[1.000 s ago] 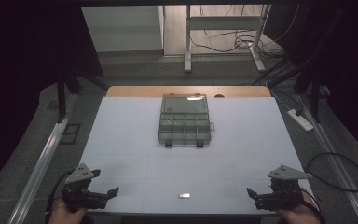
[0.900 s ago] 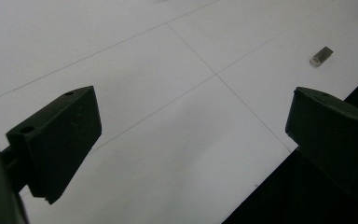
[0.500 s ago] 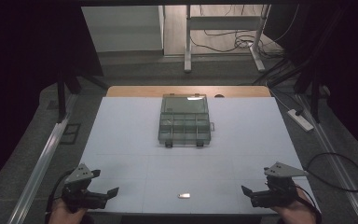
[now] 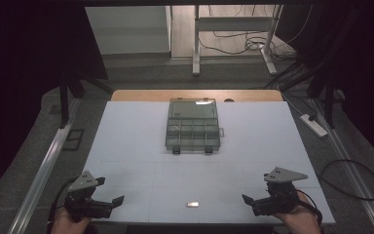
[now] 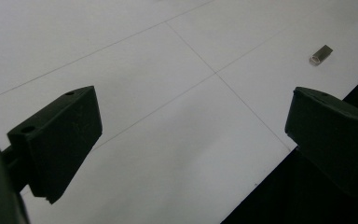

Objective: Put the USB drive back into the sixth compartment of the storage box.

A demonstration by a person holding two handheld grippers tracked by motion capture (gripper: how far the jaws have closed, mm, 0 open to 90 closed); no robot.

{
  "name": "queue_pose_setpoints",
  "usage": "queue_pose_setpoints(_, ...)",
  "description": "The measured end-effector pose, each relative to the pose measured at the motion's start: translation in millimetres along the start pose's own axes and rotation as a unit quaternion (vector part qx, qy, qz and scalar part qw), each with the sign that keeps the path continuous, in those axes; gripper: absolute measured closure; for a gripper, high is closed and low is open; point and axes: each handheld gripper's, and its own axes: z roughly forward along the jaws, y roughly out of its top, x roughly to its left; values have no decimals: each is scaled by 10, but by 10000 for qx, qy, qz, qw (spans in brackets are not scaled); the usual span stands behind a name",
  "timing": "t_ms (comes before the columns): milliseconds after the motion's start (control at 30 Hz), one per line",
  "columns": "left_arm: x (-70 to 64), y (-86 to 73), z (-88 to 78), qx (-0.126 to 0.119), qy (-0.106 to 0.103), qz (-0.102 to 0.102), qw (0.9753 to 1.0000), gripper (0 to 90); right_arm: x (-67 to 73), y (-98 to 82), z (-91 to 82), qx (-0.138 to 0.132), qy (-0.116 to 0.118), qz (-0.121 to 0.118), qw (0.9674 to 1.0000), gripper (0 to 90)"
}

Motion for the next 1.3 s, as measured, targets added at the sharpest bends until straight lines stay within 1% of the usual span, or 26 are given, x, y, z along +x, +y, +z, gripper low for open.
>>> queue_pose_setpoints(100,1,-1,-1,-2,-2,-1,10000,38,35,28,37,-5,132,19,9999,0)
queue_pose_setpoints(333,-1,0,1,4,2,-1,10000,38,85,61,91,63,195,-71,9998,0)
queue_pose_setpoints(433,0,1,3,17,0,-6,10000,38,107,83,129,117,320,-9,9994,0)
queue_pose_setpoints(533,0,1,3,21,6,-6,10000,38,128,98,153,124,374,-34,9992,0)
queue_pose_setpoints(600,1,1,3,24,7,-11,10000,38,163,124,195,118,441,-150,9988,0)
queue_pose_setpoints(767,3,2,3,38,11,-3,10000,38,199,156,245,155,552,-255,9980,0)
queue_pose_setpoints(833,4,3,5,41,1,-8,10000,38,218,173,278,180,637,-350,9972,0)
queue_pose_setpoints(900,5,3,6,45,0,-7,10000,38,221,175,286,202,670,-359,9969,0)
queue_pose_setpoints(933,4,4,8,51,2,-6,10000,38,225,182,307,297,756,-350,9961,0)
queue_pose_setpoints(1000,5,4,7,56,4,-6,10000,38,232,187,321,310,802,-377,9956,0)
queue_pose_setpoints(1133,6,4,8,55,4,-12,10000,38,258,206,347,310,856,-414,9950,0)
queue_pose_setpoints(1300,6,4,8,56,5,-14,10000,38,299,234,390,292,827,-444,9952,0)
